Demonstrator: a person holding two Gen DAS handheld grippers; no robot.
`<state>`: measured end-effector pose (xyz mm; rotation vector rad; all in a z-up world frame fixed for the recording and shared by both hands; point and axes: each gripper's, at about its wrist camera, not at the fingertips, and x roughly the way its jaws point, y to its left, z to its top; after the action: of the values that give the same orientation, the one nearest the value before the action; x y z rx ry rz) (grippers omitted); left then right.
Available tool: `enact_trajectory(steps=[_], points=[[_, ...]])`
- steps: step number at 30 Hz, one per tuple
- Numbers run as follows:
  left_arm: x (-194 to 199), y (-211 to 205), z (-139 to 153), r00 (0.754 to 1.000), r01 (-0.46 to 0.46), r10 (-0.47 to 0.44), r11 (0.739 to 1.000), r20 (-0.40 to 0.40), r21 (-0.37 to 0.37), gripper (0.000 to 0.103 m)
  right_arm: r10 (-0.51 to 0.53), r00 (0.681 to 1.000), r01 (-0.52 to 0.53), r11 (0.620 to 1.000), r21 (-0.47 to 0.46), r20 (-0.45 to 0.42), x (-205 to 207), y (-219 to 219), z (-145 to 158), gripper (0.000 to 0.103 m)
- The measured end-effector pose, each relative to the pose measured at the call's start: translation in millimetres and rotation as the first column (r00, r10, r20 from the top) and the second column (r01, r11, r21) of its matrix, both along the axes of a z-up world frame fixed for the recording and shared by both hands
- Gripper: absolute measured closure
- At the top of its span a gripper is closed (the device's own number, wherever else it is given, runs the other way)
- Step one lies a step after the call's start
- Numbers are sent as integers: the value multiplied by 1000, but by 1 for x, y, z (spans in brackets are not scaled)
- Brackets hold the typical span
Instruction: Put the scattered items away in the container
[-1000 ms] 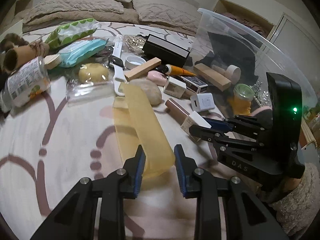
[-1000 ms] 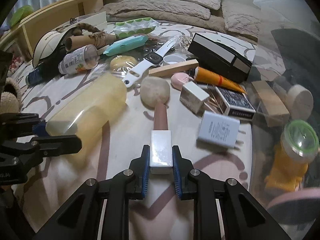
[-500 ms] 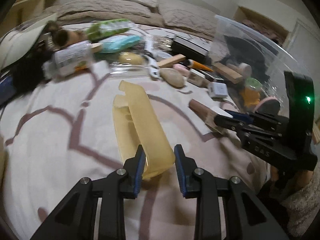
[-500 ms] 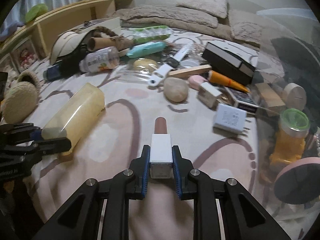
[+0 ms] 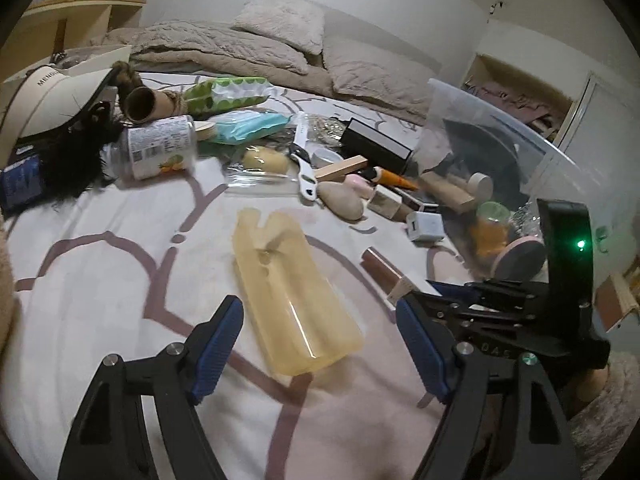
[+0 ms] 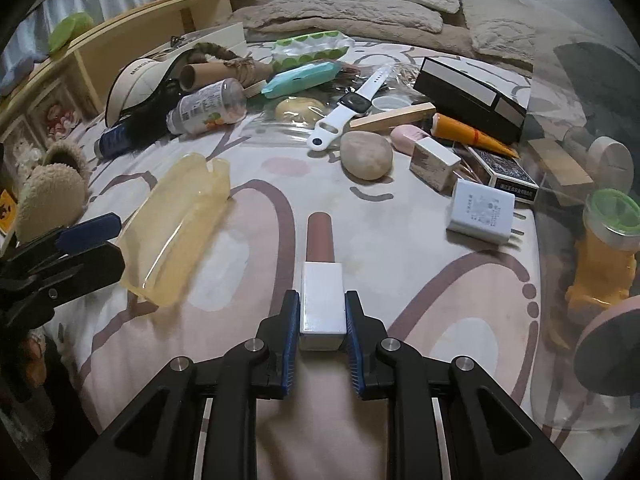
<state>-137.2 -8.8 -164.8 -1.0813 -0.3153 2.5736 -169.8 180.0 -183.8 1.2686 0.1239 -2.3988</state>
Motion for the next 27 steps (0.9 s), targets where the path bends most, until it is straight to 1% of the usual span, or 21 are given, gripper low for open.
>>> enact_trajectory(steps=[4,6,7,8,10,11,13,15,19,23,27], points=[[-5,0,-3,1000,-20,19,1000,14,7,23,-14,1000,14,1000,8,-2,-2,2,0,81],[-6,-1,-6,999,-31,31,1000,23,-2,20,-24,1000,24,1000,1,4,-4,5,-1,81],[-7,-1,-7,999,-42,42,999,28,-13,13,-30,1000,30,1000,1,3,-5,6,-1,76],[-8,0,-9,998,-54,55,998,29,-27,6,-43,999,43,999,10,-1,-6,8,-1,71],[-8,0,-11,997,-68,70,997,27,-46,3,-72,997,73,997,28,-8,-8,12,-1,33],[-9,1,-12,997,-70,71,996,28,-54,3,-84,996,84,996,25,-9,-9,15,0,30],[-9,6,-14,998,-61,63,996,29,-70,3,-100,995,100,995,16,-11,-10,19,1,30],[-8,14,-16,999,-42,44,994,25,-103,3,-120,993,121,993,18,-14,-11,22,2,30],[-3,31,-19,1000,-13,14,979,2,-204,3,-153,988,154,988,32,-33,-12,27,4,30],[-4,35,-25,999,-49,50,950,-3,-309,3,-188,979,195,975,105,-77,-13,28,5,30],[-8,25,-31,994,-90,103,936,20,-339,3,-179,981,187,974,126,-76,-15,28,2,30]])
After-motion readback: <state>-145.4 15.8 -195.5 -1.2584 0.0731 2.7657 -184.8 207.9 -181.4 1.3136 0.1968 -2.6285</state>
